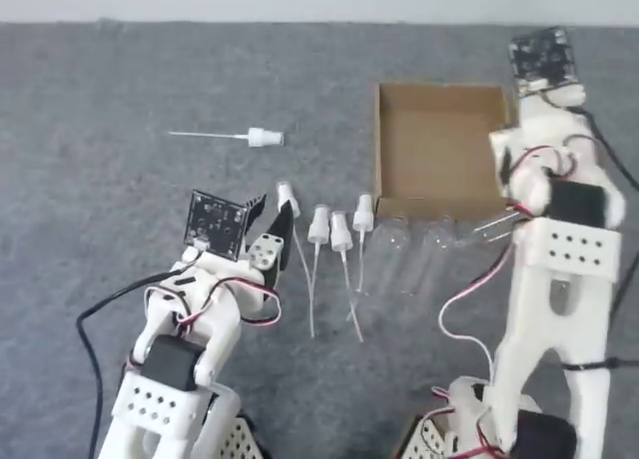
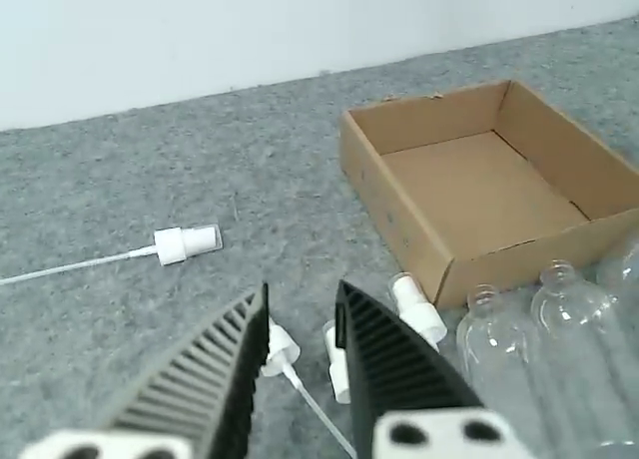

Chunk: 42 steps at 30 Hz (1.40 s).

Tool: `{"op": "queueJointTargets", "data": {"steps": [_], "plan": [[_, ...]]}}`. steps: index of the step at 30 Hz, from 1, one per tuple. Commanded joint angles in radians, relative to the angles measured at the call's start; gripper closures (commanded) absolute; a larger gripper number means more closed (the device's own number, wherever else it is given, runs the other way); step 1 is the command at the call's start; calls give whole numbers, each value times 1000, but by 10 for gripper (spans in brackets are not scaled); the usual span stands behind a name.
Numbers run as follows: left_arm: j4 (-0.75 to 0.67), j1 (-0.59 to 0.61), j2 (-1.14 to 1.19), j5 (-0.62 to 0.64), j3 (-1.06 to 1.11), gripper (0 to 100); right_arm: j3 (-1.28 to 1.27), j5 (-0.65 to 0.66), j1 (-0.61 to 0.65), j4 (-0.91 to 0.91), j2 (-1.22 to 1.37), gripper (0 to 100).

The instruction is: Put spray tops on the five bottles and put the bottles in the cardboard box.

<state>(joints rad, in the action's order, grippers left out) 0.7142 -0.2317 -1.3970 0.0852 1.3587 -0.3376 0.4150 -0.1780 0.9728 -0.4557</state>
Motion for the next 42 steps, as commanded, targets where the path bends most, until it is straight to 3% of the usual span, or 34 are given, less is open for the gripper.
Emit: {"op": "queueJointTargets", "data": {"steps": [1,4,10,16,24,29,33,37,42], "plan": [[-26,9,-18,11,-10,906,68,64,-77,180,-58,871],[-26,9,-18,11,-10,906,54,40,-131,305,-42,780],[-26,9,-18,11,-10,906,-41,-84,-259,328,13,828],[-26,9,-18,11,-10,906,-218,-84,-325,271,64,758],[-26,11,-12,11,-8,906,-388,-55,-378,150,76,756],[3,120,2,11,-77,906,-471,-9,-384,90,76,757],[109,164,157,-6,-255,906,-512,-3,-423,39,76,765],[157,163,425,-29,-455,906,-517,35,-472,21,77,838],[195,170,758,-81,-699,902,-535,86,-503,19,77,823]]}}
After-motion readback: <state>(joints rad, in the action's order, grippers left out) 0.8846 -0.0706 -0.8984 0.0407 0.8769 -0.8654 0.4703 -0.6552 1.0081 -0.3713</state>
